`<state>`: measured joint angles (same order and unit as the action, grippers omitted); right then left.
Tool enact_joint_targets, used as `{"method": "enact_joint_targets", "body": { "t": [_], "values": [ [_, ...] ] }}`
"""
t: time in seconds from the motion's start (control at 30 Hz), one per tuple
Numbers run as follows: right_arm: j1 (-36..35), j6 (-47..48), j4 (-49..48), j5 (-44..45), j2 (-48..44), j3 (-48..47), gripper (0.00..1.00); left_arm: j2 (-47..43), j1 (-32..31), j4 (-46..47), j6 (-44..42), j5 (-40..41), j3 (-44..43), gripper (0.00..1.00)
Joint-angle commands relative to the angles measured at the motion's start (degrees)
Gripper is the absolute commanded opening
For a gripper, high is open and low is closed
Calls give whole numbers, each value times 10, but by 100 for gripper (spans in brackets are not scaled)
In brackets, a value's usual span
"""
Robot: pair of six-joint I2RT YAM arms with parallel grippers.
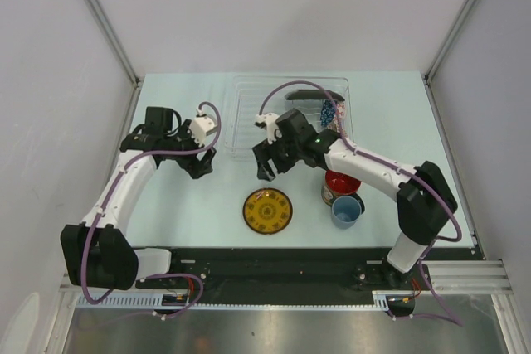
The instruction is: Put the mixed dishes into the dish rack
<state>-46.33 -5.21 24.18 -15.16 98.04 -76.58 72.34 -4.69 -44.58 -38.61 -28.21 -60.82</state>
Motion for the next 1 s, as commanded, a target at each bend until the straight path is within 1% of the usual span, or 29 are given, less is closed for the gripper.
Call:
{"method": "enact_joint_targets", "body": {
  "t": [0.0, 0.1, 0.17, 0.37, 0.43, 0.57, 0.83, 0.97],
  "values": [
    [23, -34, 6, -23, -28, 54, 76, -5, 3, 6, -22, -14, 19, 87],
    [36, -48, -5, -46, -34, 88, 74, -4, -2, 7, -35, -12, 32, 87],
    [41, -59, -9, -65, -37, 113, 73, -6, -18, 7, -51, -3, 48, 87],
    [62, -88, -38, -108, -35, 164, 72, -25, -87, 47, -73, 55, 118, 87],
    [61, -87, -45, -111, -34, 171, 72, -27, -110, 53, -84, 68, 138, 87],
    [62, -88, -51, -119, -27, 185, 71, -36, -139, 60, -100, 83, 156, 88],
    [63, -89, -74, -151, -5, 203, 70, -24, -213, 79, -82, 74, 184, 88],
    [63, -92, -80, -163, 10, 207, 69, -20, -236, 103, -65, 70, 203, 87]
  ]
}}
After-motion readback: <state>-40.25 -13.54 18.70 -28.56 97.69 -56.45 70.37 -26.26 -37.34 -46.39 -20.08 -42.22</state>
